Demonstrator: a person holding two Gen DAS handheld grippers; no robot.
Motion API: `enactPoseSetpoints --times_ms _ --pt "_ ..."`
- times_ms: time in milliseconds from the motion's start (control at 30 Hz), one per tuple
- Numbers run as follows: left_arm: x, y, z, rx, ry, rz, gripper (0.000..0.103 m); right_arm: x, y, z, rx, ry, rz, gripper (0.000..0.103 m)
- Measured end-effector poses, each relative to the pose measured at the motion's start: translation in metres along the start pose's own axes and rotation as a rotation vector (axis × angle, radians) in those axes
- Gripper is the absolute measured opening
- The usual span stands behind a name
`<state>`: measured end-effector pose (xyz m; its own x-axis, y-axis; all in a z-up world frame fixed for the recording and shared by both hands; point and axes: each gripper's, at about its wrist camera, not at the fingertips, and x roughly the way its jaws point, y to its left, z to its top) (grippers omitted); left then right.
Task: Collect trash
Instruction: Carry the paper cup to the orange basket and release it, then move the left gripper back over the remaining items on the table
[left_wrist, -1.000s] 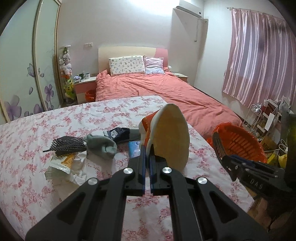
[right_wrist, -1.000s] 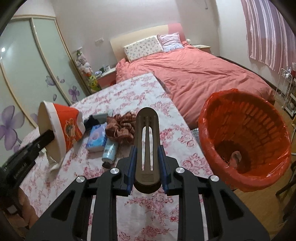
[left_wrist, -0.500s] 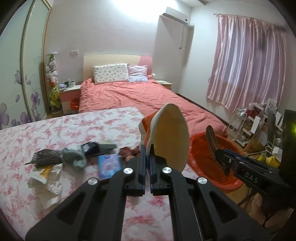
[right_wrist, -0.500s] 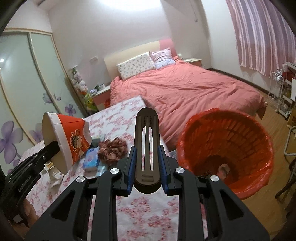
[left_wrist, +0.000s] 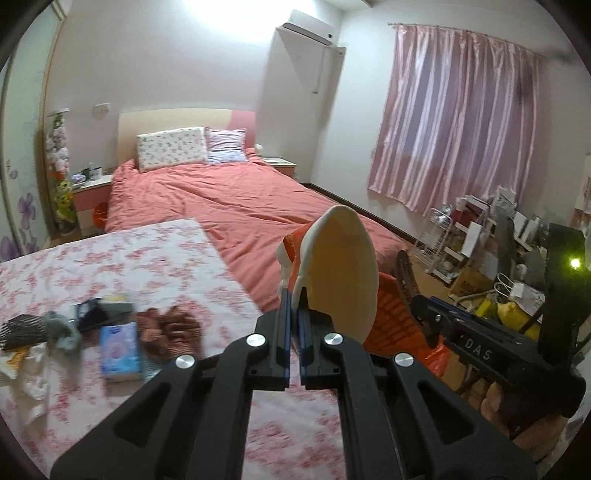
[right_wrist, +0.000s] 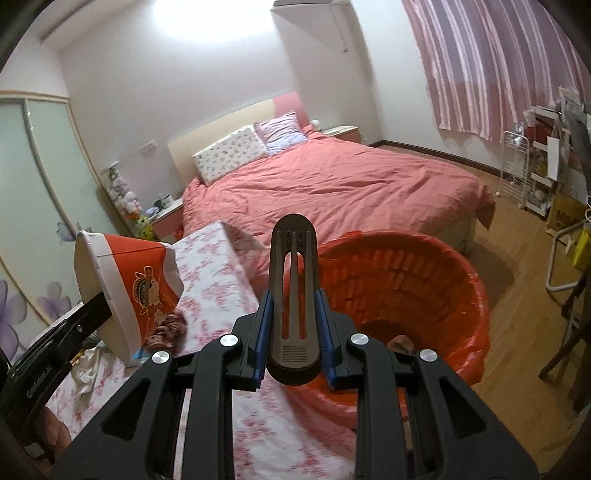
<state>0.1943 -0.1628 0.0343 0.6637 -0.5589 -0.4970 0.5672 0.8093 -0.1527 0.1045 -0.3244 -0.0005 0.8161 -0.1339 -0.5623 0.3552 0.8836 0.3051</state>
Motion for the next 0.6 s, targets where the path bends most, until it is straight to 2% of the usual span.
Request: enactPoseSetpoints --times_ms 267,500,533,567,600 --pt "0.044 -0.040 -0.004 0.042 0.040 -0.065 0.004 0.013 -0.036 0.005 0.058 0.000 -0.029 0.024" --pt "0.088 -0.060 -0.009 0.066 0.100 -0.072 0.005 0.026 -0.062 0.011 0.122 0.004 -0.049 0.024" --pt "0.097 -0.062 -0.011 0.067 0.114 -0.069 0.010 0.031 -0.066 0.013 0.135 0.013 -0.048 0.024" --pt "0.102 -0.063 -0.012 0.070 0.125 -0.065 0.022 0.033 -0.068 0.013 0.143 0.019 -0.048 0.025" --pt "0.106 -0.064 -0.013 0.072 0.133 -0.053 0.029 0.037 -0.070 0.013 0.150 0.024 -0.051 0.026"
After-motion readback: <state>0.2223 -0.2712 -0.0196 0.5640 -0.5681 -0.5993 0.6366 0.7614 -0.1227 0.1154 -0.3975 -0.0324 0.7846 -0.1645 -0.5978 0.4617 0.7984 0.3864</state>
